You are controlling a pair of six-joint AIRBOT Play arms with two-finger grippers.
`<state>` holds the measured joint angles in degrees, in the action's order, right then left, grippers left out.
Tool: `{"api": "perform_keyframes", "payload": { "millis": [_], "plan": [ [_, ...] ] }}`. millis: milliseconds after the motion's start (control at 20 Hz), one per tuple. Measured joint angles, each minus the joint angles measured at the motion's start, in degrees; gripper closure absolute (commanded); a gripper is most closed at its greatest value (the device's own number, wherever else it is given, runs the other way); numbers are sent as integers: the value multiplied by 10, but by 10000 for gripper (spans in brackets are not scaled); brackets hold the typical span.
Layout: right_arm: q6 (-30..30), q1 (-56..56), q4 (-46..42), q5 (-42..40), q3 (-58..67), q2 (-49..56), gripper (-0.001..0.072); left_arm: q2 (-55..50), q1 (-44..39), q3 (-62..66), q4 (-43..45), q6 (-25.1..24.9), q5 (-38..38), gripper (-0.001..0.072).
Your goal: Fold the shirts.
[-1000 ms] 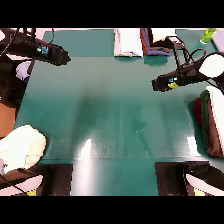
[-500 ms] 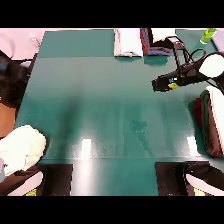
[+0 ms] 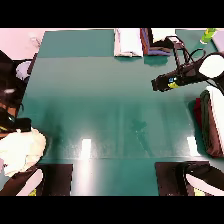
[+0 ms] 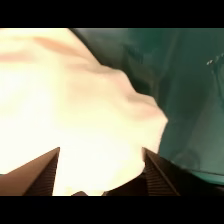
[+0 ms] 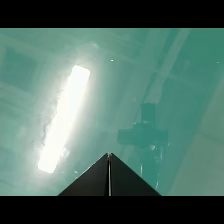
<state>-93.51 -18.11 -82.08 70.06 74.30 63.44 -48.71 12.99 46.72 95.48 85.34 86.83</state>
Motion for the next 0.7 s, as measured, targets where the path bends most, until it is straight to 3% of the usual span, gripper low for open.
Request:
{"api": "perform_keyframes", "payload": {
  "millis": [200, 250, 300, 350, 500, 700],
  "plan": [
    [0, 0, 0, 0, 0, 0, 682, 3, 3, -87, 3, 11, -43, 97],
    [0, 0, 0, 0, 0, 0, 682, 3, 4, -99, 4, 13, -51, 219],
    [0, 0, 0, 0, 0, 0, 682, 3, 4, -106, 4, 14, -53, 498],
    [0, 0, 0, 0, 0, 0, 682, 3, 5, -109, 4, 15, -52, 681],
    [0, 0, 0, -1, 2, 1, 682, 3, 5, -86, 3, 16, -39, 687],
    [0, 0, 0, 9, 50, 1, 683, 4, -15, 55, -12, 17, 1, 688]
  ]
}}
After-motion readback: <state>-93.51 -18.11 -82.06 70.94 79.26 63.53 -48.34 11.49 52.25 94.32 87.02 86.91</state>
